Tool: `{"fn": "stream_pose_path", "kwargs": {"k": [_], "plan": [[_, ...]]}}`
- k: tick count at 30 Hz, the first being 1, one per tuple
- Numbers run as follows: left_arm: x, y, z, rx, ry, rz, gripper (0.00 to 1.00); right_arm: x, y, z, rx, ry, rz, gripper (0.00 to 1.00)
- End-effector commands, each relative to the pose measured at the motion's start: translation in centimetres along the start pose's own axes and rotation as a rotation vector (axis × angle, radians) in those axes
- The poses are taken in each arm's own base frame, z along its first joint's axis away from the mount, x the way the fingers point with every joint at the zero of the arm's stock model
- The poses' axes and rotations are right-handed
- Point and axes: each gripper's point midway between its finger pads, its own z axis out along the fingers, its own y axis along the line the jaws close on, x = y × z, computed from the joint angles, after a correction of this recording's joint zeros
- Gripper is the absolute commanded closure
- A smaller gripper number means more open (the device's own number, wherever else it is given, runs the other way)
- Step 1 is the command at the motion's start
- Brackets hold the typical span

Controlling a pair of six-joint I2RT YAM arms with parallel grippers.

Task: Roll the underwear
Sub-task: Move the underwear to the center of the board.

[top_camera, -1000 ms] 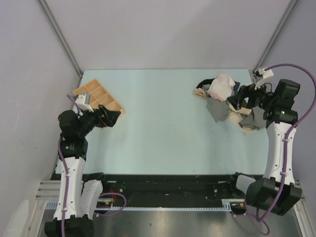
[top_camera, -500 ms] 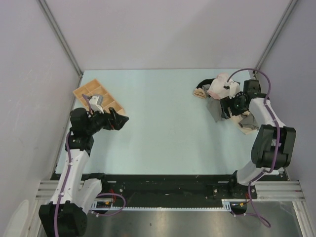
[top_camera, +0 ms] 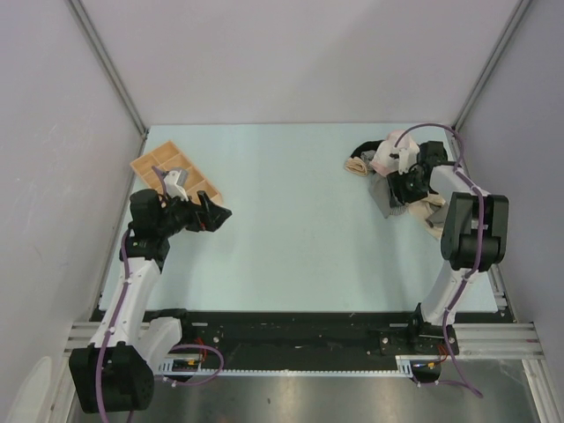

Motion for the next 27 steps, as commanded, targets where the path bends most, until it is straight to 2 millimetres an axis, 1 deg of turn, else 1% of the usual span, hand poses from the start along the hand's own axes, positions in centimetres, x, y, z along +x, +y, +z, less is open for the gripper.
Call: {"fn": "stream_pose_path", "kwargs": {"k": [1, 2, 4, 5, 7, 8, 9, 11, 12, 15, 16, 18, 19, 21, 22, 23, 24, 25, 26, 27], "plan": [[-0.5, -1.3, -0.2, 0.069, -0.004, 0.055, 0.00, -2.1, -0.5, 0.4, 0.000, -0.052, 0.020, 0.52], [-0.5, -1.3, -0.2, 0.070, -0.002, 0.054, 0.00, -2.3, -0.5, 0.4, -0.007, -0.054, 0.023, 0.61], [-0.4, -1.3, -0.2, 0.070, -0.001, 0.058, 0.00, -2.7, -0.4, -0.3, -0.013, -0.060, 0.021, 0.83], [-0.5, -1.3, -0.3, 0.069, -0.004, 0.060, 0.00, -3.7, -0.3, -1.7, -0.003, -0.097, 0.003, 0.86], [-0.5, -1.4, -0.3, 0.071, -0.007, 0.063, 0.00, -4.9, -0.3, -3.7, 0.023, -0.141, -0.020, 0.92], [-0.6, -1.4, -0.3, 0.073, -0.011, 0.067, 0.00, -5.5, -0.5, -4.7, 0.047, -0.161, -0.038, 0.92], [-0.5, -1.4, -0.3, 0.073, -0.009, 0.062, 0.00, -6.8, -0.5, -7.1, 0.083, -0.216, -0.063, 0.93], [-0.6, -1.4, -0.2, 0.074, -0.008, 0.062, 0.00, -7.7, -0.7, -9.2, 0.125, -0.251, -0.087, 0.96], [-0.5, -1.4, -0.2, 0.078, -0.004, 0.061, 0.00, -8.7, -0.8, -11.0, 0.150, -0.292, -0.107, 0.97], [-0.6, -1.6, -0.3, 0.085, -0.008, 0.064, 0.00, -9.7, -0.3, -13.3, 0.148, -0.340, -0.126, 1.00], [-0.5, -1.7, -0.3, 0.090, -0.008, 0.067, 0.00, -10.6, 0.3, -14.9, 0.149, -0.379, -0.143, 1.00], [-0.9, -2.1, -0.5, 0.108, -0.023, 0.081, 0.00, -11.7, 2.2, -16.6, 0.103, -0.433, -0.191, 1.00], [-0.9, -2.2, -0.5, 0.114, -0.027, 0.081, 0.00, -12.7, 3.8, -18.3, 0.086, -0.475, -0.241, 1.00], [-1.0, -2.4, -0.6, 0.123, -0.034, 0.090, 0.00, -13.8, 6.6, -20.0, 0.019, -0.532, -0.310, 1.00], [-0.9, -2.4, -0.5, 0.124, -0.033, 0.089, 0.00, -14.1, 8.4, -20.7, -0.021, -0.547, -0.358, 1.00], [-1.0, -2.6, -0.6, 0.133, -0.037, 0.093, 0.00, -14.9, 10.9, -22.2, -0.072, -0.595, -0.413, 1.00], [-1.0, -2.7, -0.6, 0.140, -0.038, 0.093, 0.00, -14.9, 12.4, -22.7, -0.114, -0.601, -0.447, 1.00], [-1.0, -2.8, -0.6, 0.144, -0.038, 0.095, 0.00, -15.1, 15.3, -23.4, -0.194, -0.628, -0.509, 1.00], [-1.1, -2.9, -0.6, 0.148, -0.040, 0.098, 0.00, -15.5, 16.6, -24.3, -0.224, -0.650, -0.540, 1.00], [-1.0, -3.0, -0.7, 0.153, -0.042, 0.099, 0.00, -14.8, 18.1, -24.4, -0.283, -0.626, -0.552, 1.00]]}}
